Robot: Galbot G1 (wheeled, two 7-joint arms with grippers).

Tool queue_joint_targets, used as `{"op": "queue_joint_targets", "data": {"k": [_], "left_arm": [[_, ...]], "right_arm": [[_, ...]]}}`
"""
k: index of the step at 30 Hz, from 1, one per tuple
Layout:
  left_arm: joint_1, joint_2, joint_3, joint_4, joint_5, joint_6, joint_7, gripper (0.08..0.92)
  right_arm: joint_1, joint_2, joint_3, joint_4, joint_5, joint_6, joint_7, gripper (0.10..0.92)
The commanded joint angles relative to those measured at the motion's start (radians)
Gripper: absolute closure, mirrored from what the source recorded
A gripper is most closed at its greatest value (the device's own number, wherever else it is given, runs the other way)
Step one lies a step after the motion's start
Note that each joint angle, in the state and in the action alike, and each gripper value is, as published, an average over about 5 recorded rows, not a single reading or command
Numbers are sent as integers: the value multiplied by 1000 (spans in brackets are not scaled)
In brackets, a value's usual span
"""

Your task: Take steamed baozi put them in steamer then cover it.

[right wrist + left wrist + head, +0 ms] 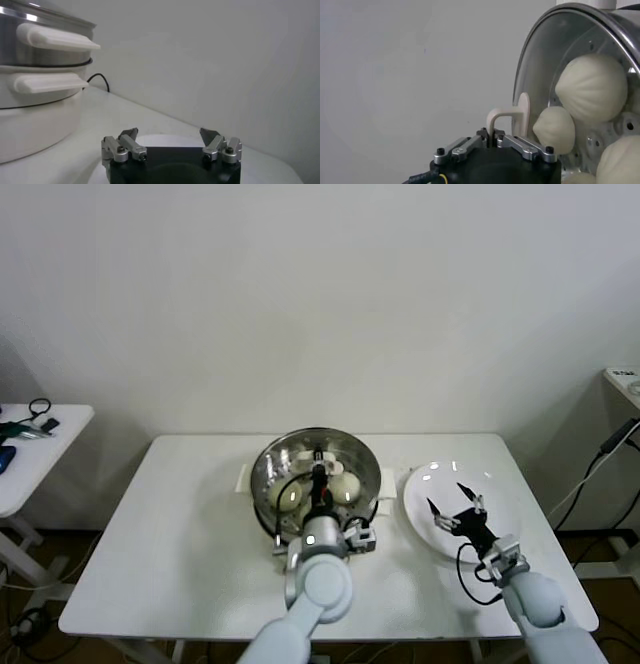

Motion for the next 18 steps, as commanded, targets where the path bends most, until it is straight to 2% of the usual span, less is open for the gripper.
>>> {"op": "queue_joint_targets", "data": {"k": [1, 10, 18], "left_arm": [[2, 9, -3, -27, -17, -23, 5, 833], [-7, 72, 30, -130, -62, 4, 32, 589], [29, 158, 38, -250, -152, 26, 56, 355]], "right_arm": [[2, -2, 9, 11, 13, -23, -3, 203], [1, -2, 12, 21, 44, -53, 1, 203], [0, -3, 15, 19, 39, -57, -1, 203]]}}
